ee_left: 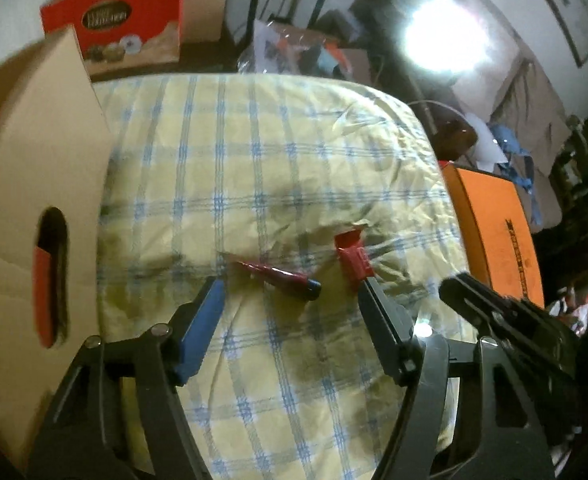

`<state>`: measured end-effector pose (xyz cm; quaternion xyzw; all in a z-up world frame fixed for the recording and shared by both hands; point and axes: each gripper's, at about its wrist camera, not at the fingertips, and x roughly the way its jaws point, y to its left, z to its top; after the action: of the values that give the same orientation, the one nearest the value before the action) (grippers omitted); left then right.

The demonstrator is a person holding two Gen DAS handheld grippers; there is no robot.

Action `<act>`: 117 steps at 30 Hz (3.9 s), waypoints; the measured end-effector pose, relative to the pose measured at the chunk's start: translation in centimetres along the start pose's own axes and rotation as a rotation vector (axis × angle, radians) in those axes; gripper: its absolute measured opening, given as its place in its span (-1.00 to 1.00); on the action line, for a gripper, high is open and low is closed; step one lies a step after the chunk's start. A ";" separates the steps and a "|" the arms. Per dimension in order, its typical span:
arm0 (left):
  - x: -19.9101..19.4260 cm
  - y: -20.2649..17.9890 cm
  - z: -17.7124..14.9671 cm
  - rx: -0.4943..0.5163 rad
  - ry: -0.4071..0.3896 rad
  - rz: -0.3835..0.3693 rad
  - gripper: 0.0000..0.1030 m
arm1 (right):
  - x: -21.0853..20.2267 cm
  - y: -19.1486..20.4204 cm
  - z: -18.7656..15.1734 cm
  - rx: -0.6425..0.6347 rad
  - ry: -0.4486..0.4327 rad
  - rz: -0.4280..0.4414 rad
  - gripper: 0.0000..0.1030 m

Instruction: Organize objects

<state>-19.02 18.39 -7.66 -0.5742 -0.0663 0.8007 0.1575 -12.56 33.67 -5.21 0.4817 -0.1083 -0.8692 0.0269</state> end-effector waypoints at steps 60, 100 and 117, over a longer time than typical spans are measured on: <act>-0.3 0.5 -0.2 0.079 -0.104 0.015 -0.67 | 3.9 3.3 0.6 -0.097 -0.030 -0.034 -0.61; -16.7 5.6 -3.7 0.076 -0.414 0.067 -0.67 | -8.0 16.0 2.0 -0.206 -0.233 0.028 -0.61; -19.2 13.6 -4.1 -0.014 -0.418 0.117 -0.67 | -6.0 22.9 2.1 -0.284 -0.195 0.128 -0.61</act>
<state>-11.98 -1.06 4.35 -0.3996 -0.0695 0.9097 0.0894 -12.44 12.64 5.81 0.3785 -0.0169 -0.9149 0.1394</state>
